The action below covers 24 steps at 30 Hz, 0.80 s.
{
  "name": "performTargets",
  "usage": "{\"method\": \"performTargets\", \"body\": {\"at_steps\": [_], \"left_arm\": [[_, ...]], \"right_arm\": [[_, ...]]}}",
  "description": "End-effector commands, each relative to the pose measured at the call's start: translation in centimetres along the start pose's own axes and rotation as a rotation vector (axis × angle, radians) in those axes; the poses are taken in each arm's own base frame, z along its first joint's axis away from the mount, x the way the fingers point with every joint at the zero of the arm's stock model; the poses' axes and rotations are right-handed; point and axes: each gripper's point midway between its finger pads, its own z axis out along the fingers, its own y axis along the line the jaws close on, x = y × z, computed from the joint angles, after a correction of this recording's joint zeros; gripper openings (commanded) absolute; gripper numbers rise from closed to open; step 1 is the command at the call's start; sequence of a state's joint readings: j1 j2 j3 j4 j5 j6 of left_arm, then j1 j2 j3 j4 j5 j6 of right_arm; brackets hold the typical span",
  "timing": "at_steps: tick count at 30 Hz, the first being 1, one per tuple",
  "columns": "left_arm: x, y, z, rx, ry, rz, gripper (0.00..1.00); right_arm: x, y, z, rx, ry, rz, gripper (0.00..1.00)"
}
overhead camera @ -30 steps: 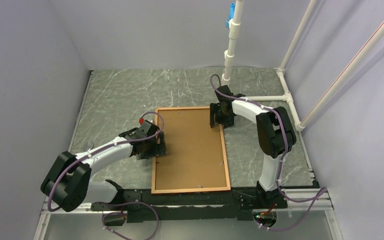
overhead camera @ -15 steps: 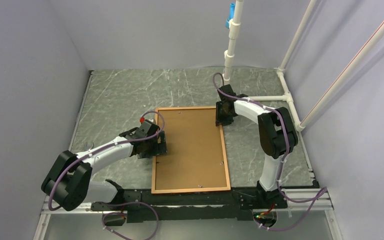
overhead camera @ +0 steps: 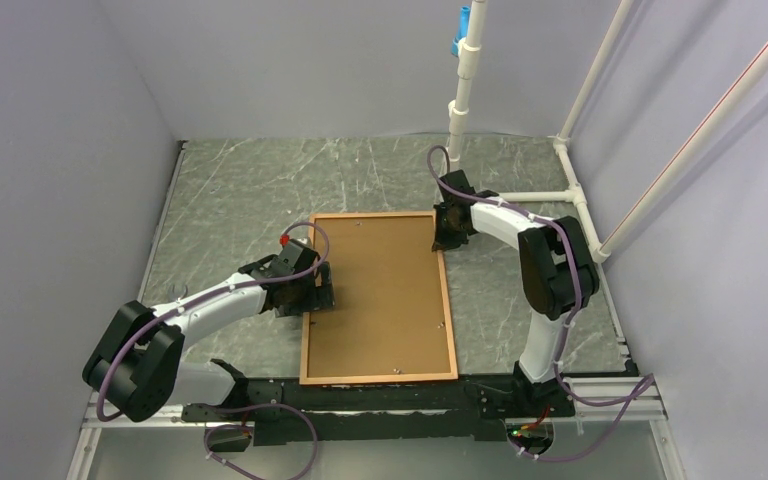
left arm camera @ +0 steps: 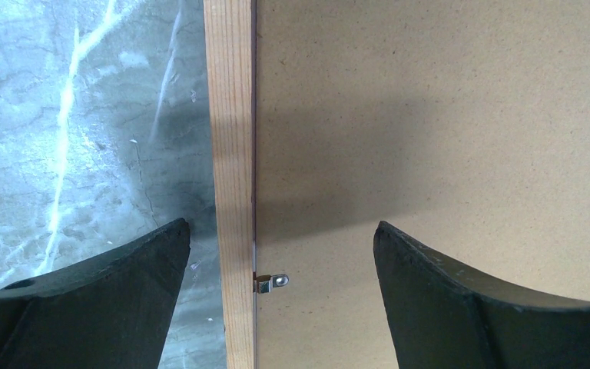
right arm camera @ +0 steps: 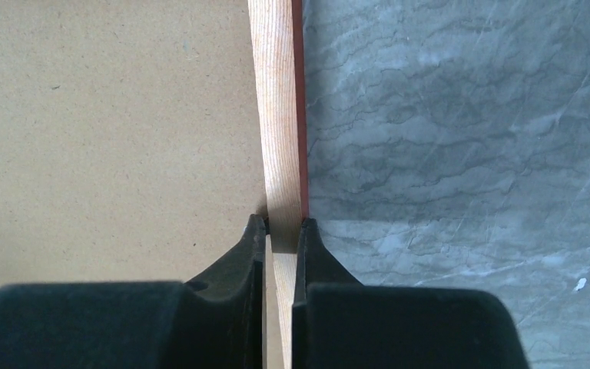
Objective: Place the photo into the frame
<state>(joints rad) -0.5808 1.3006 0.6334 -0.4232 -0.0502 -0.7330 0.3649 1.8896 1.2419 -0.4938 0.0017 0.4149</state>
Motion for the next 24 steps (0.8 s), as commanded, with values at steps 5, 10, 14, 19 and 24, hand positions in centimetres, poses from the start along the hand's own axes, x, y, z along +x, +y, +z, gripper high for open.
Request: {"method": "performTargets", "body": {"at_steps": [5,10,14,19,24], "left_arm": [[-0.3,-0.2,-0.2,0.023,-0.021,0.01,0.93],[-0.3,-1.1,-0.1,0.066,-0.02,0.007,0.93],[-0.1,-2.2,-0.2,0.108,-0.007,0.012,0.91],[1.2,-4.3,-0.7,0.125,0.025,0.061,0.9],[3.4,-6.2,-1.2,0.134,0.077,0.108,0.91]], "right_arm": [[1.5,0.2,-1.5,-0.044,-0.013,0.026,0.51],[3.4,1.6,-3.0,-0.158,0.007,0.058,0.79],[5.7,2.0,-3.9,-0.223,0.032,0.079,0.81],[7.5,2.1,-5.6,-0.27,0.036,0.098,0.81],[8.6,2.0,-6.9,-0.296,0.036,0.122,0.81]]}}
